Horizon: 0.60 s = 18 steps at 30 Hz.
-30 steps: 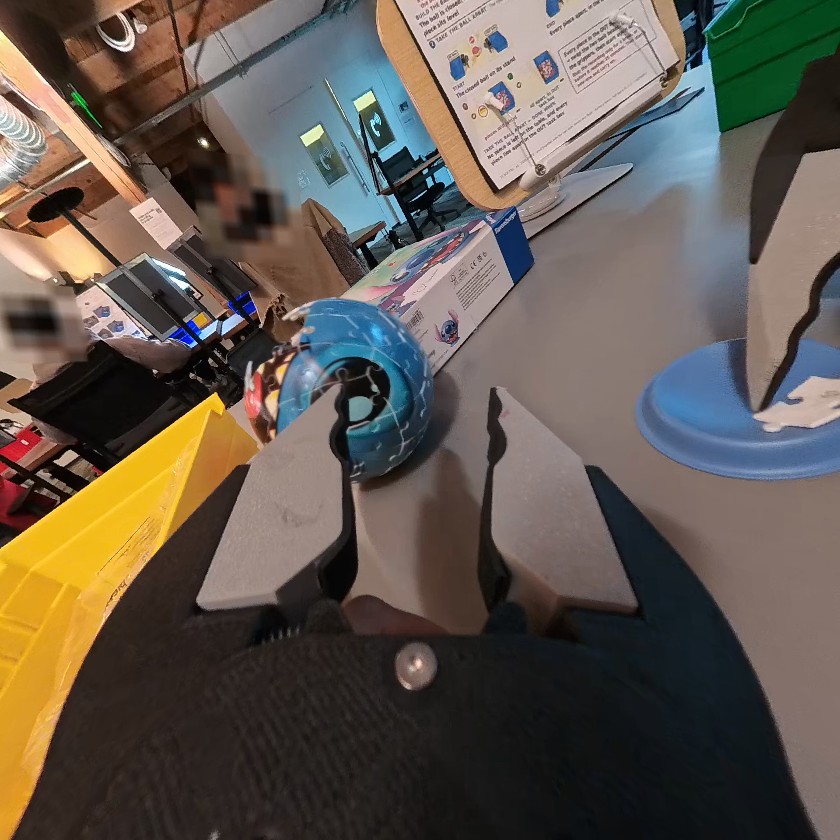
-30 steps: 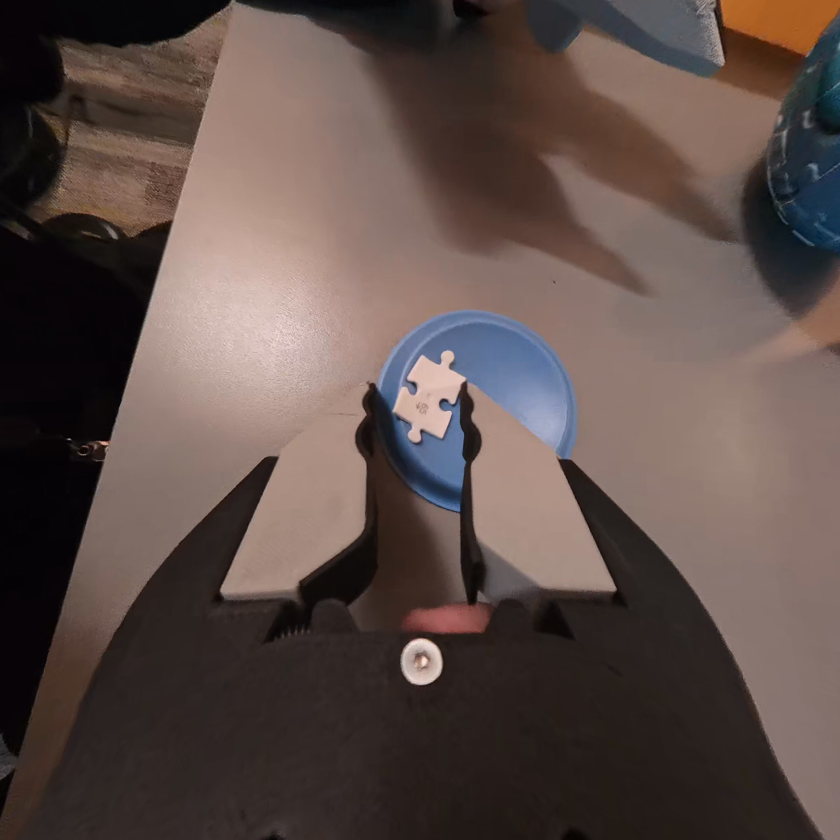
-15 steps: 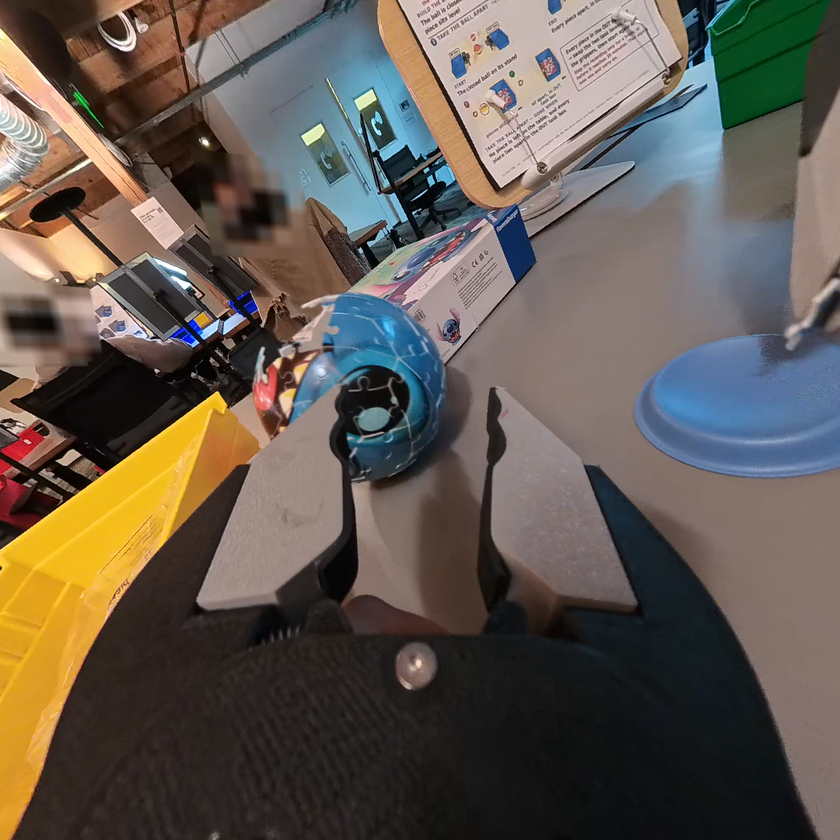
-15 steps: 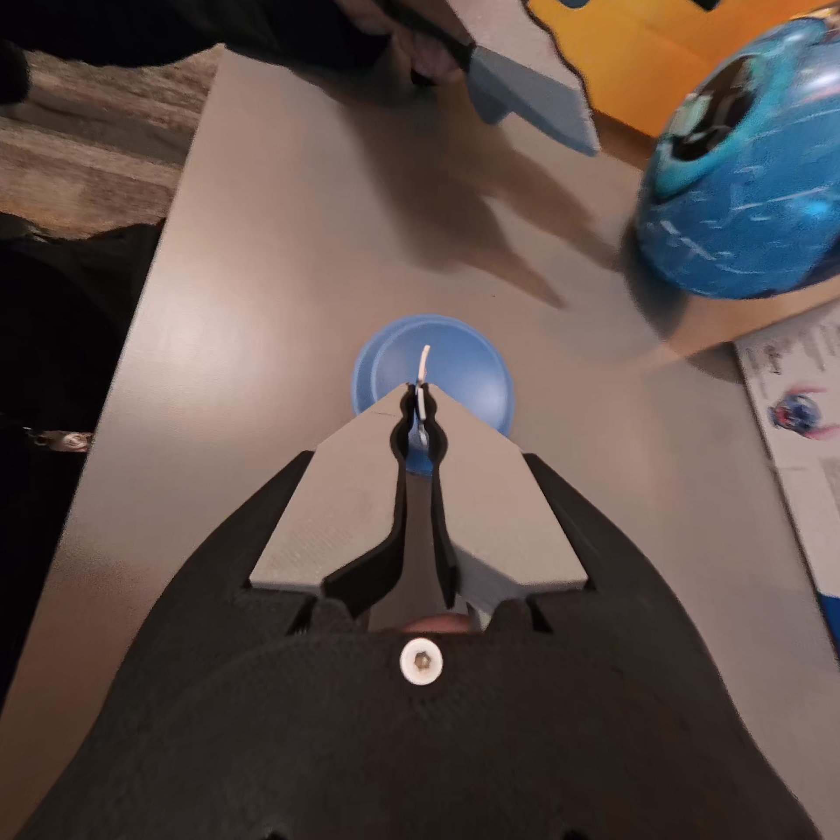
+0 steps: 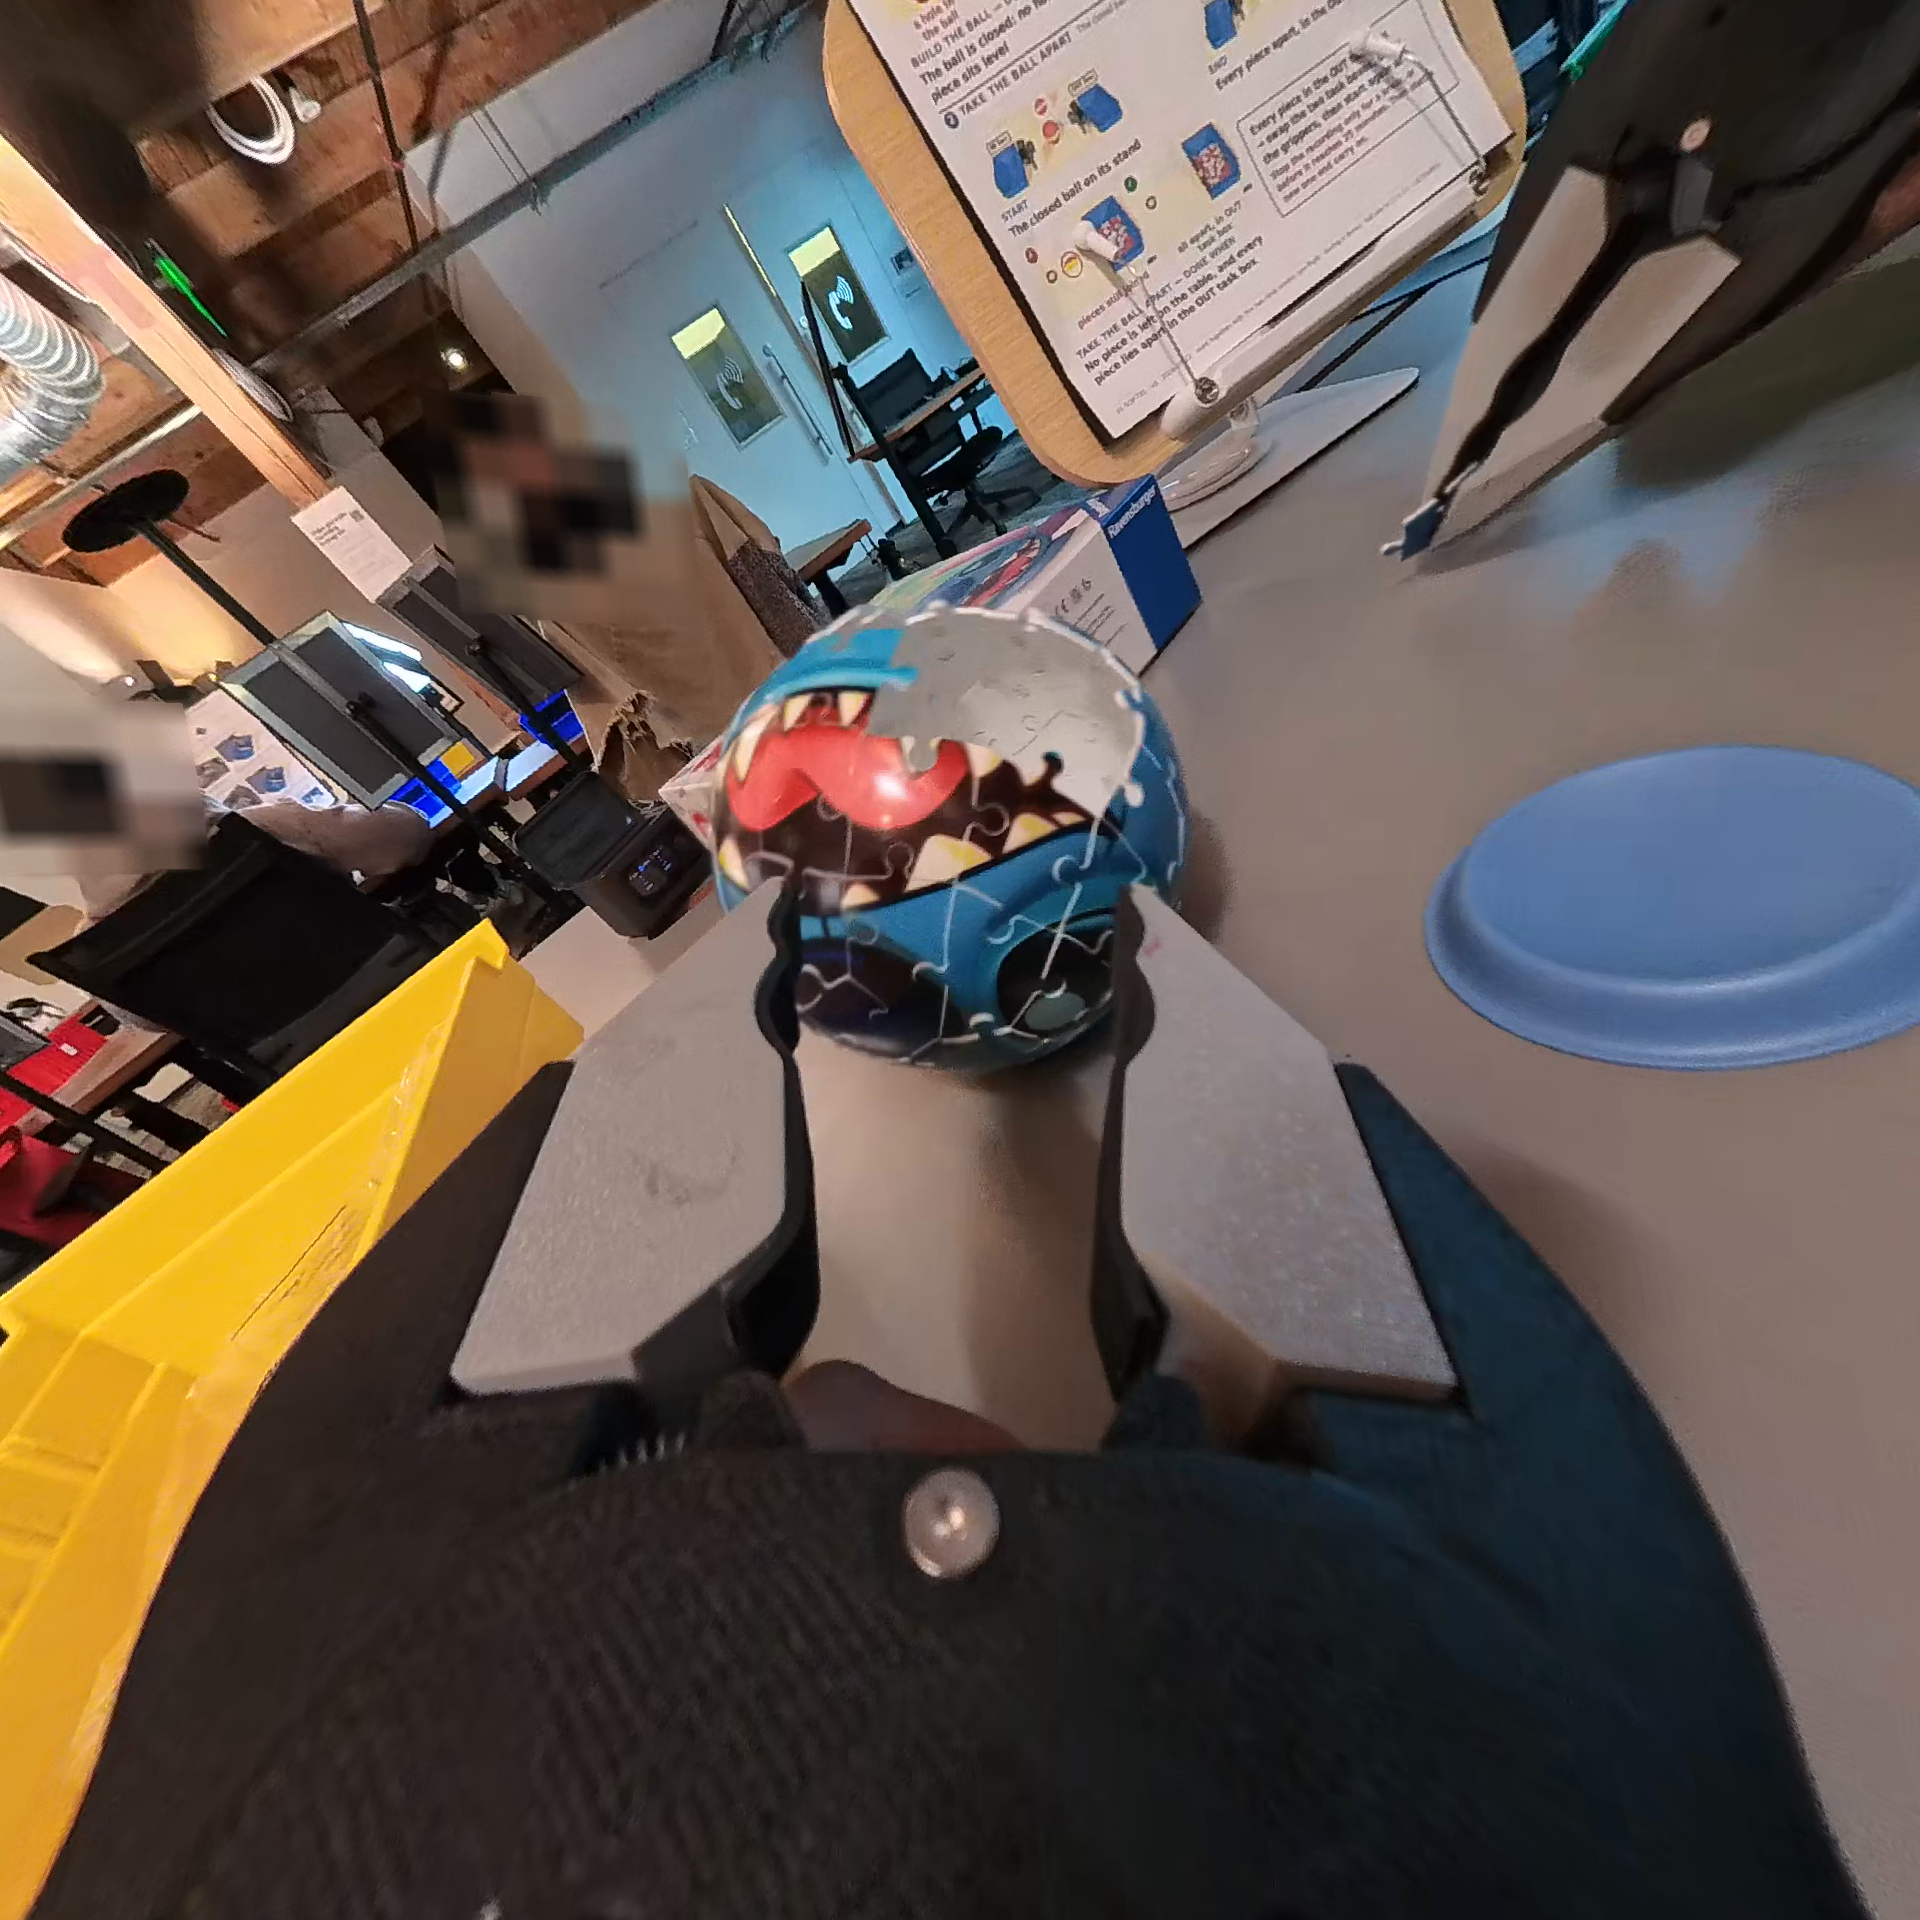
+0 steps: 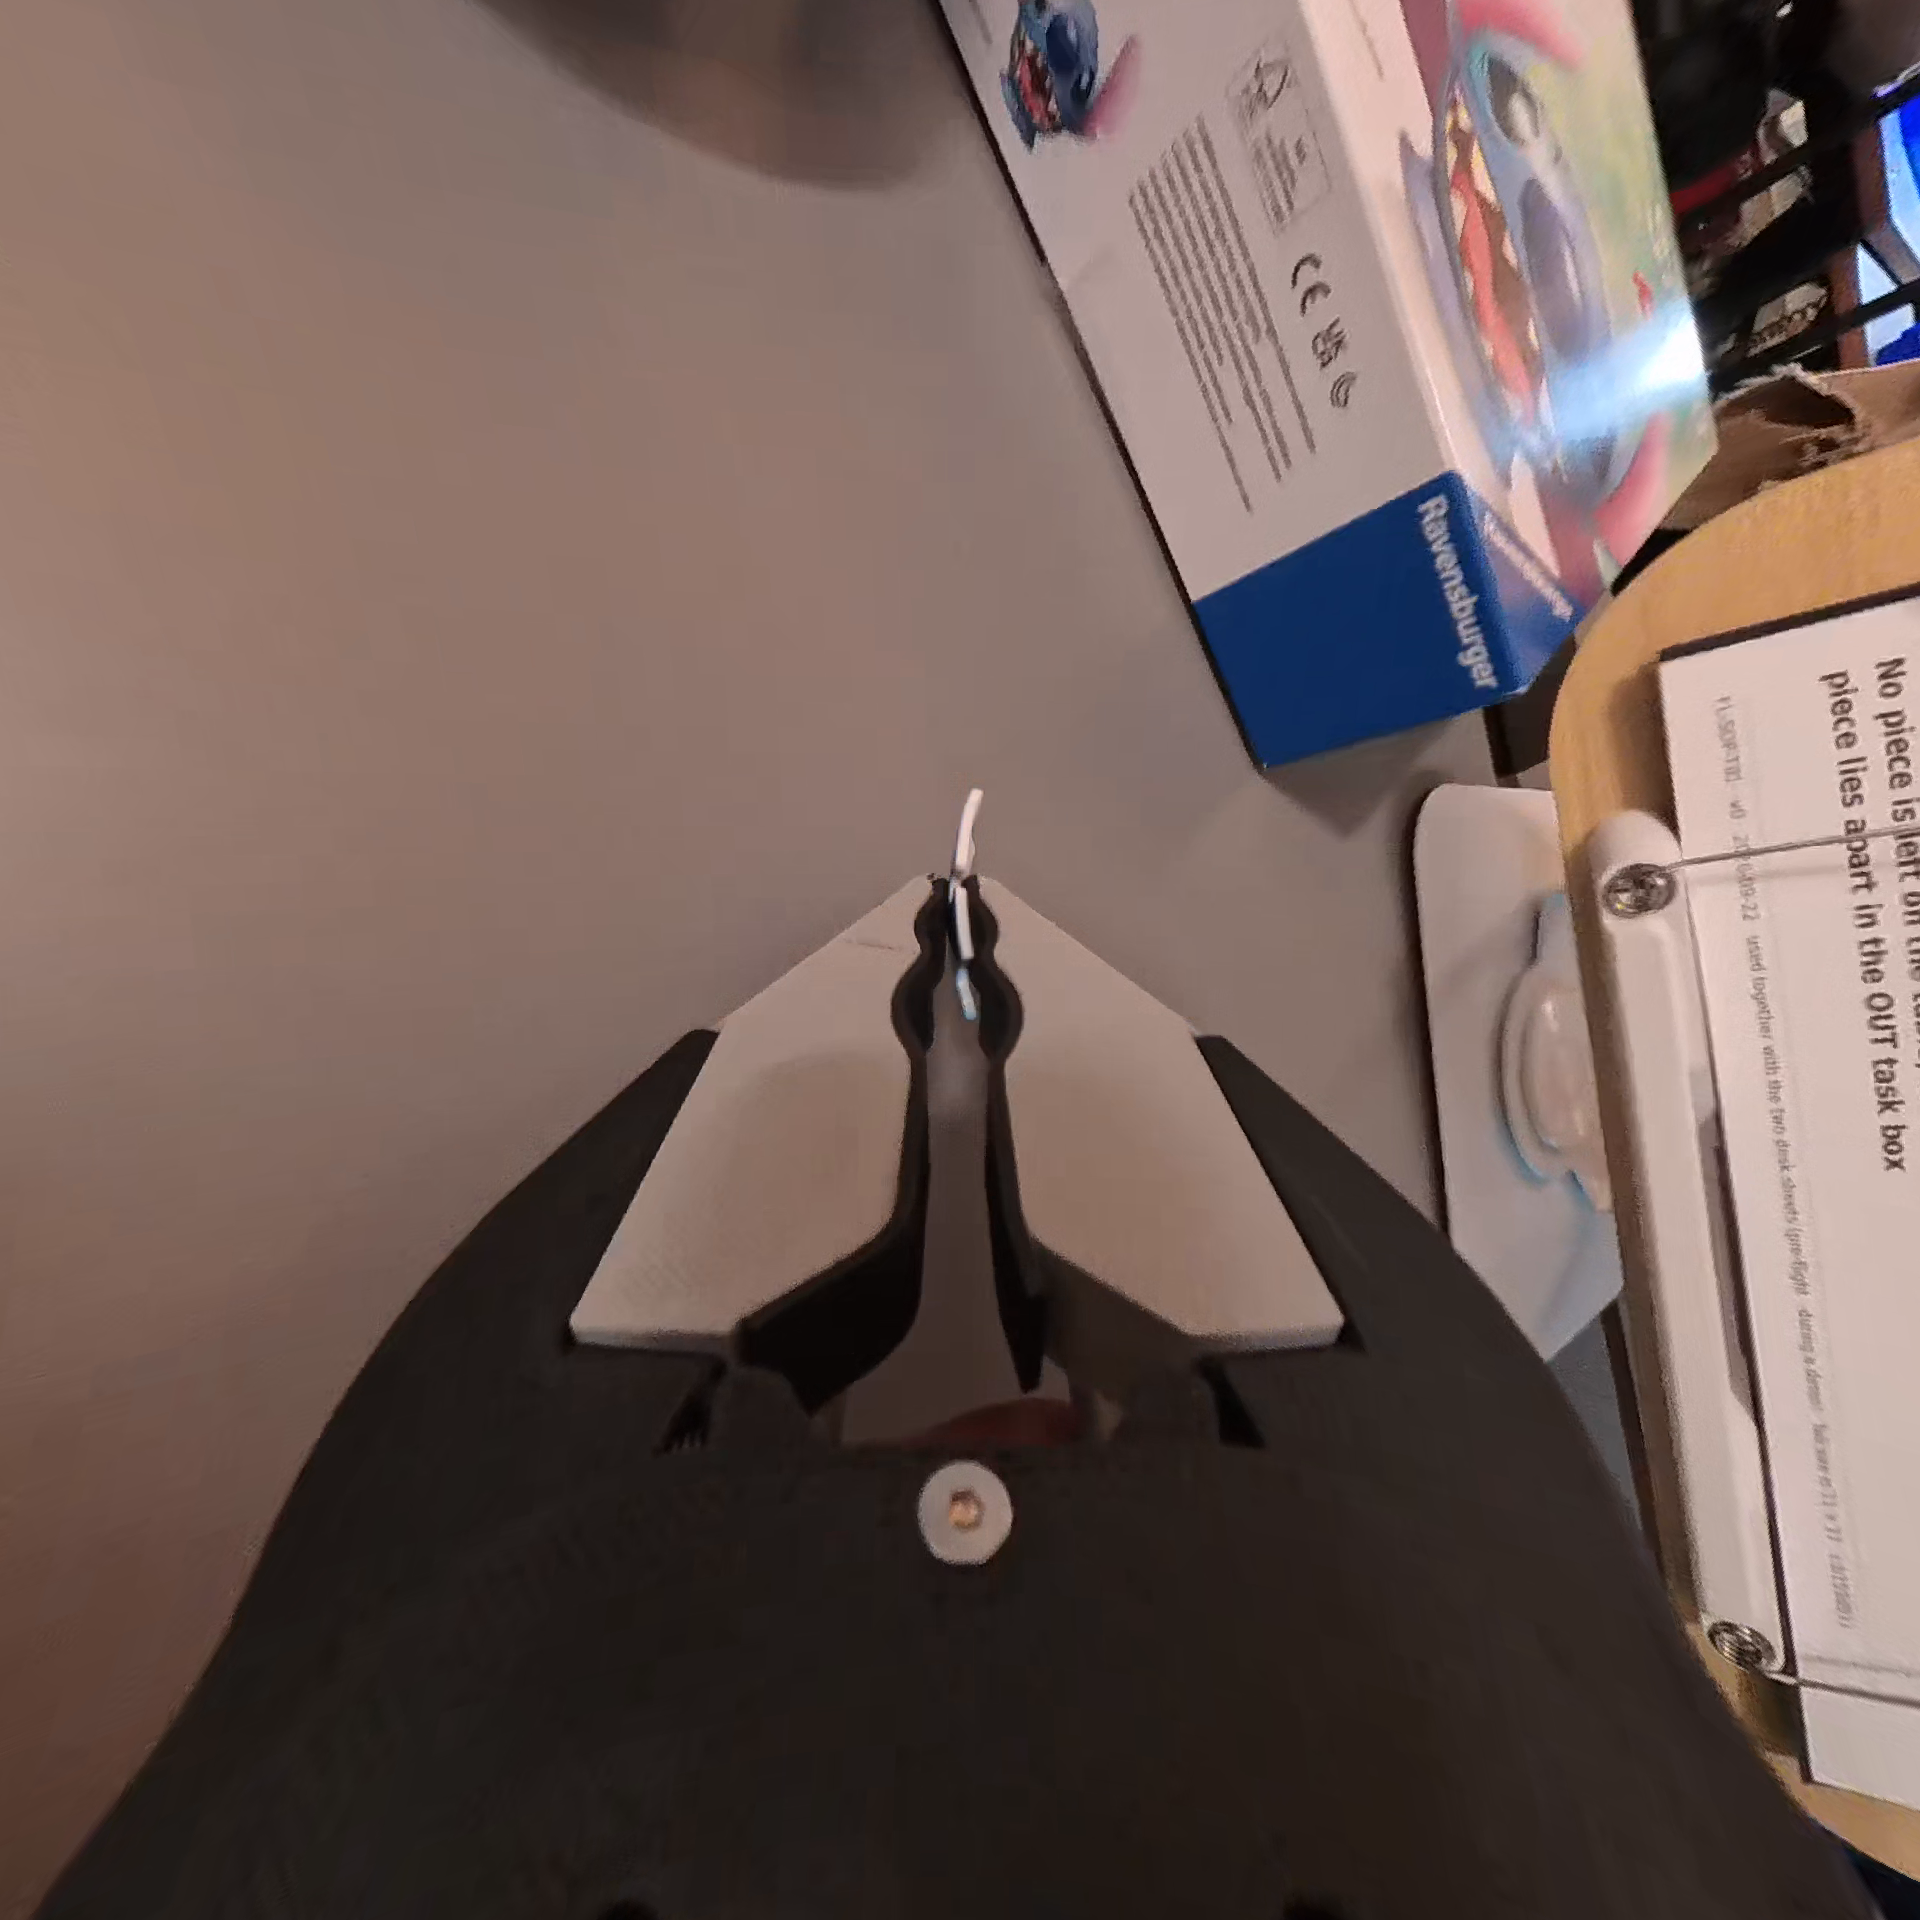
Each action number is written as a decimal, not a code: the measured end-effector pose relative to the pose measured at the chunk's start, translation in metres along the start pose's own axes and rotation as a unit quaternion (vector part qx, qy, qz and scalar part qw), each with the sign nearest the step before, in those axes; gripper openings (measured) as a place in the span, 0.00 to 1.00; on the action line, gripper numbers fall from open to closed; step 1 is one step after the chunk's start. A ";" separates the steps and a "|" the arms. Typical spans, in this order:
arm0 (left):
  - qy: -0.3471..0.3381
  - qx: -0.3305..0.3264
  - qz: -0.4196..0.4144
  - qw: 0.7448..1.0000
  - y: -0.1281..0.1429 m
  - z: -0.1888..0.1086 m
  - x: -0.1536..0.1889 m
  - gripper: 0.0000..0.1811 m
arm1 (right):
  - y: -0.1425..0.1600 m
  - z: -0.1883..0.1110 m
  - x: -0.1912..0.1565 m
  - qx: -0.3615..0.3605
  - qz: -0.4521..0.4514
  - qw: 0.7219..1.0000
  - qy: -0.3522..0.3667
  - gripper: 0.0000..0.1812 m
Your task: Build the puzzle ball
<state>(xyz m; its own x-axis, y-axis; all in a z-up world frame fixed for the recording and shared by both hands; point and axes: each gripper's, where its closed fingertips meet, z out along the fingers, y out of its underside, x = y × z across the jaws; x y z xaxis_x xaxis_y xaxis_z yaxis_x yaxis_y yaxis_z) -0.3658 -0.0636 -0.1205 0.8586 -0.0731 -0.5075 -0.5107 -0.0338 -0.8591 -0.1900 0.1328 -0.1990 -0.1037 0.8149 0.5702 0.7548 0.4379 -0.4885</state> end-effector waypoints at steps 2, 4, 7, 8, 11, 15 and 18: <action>0.000 0.000 0.000 1.000 0.000 0.000 0.000 0.32 | 0.001 0.002 -0.004 0.002 0.002 1.000 -0.010 0.00; -0.001 0.000 -0.001 1.000 0.000 0.000 -0.001 0.32 | -0.003 0.002 -0.010 0.016 0.007 0.999 -0.028 0.07; 0.000 -0.004 -0.008 1.000 0.001 0.000 -0.002 0.32 | -0.006 0.000 -0.017 0.030 0.017 0.998 -0.057 0.10; 0.001 -0.006 -0.013 1.000 0.002 0.001 -0.003 0.33 | -0.007 -0.001 -0.020 0.039 0.020 0.997 -0.069 0.09; 0.007 -0.013 -0.024 1.000 0.004 0.002 -0.003 0.34 | -0.009 -0.003 -0.024 0.061 0.037 0.993 -0.097 0.10; 0.035 -0.048 -0.035 0.998 0.014 0.010 0.002 0.38 | -0.013 -0.009 -0.030 0.086 0.061 0.984 -0.142 0.19; 0.044 -0.077 -0.043 0.995 0.022 0.016 0.003 0.46 | -0.026 -0.022 -0.033 0.134 0.078 0.972 -0.177 0.26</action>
<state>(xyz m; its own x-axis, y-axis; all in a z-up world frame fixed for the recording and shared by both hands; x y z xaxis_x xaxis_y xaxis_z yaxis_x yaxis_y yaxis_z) -0.3739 -0.0488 -0.1419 0.8952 -0.1493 -0.4199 -0.4430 -0.1955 -0.8749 -0.1918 0.0862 -0.1909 -0.2545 0.9381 0.2351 0.5879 0.3431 -0.7325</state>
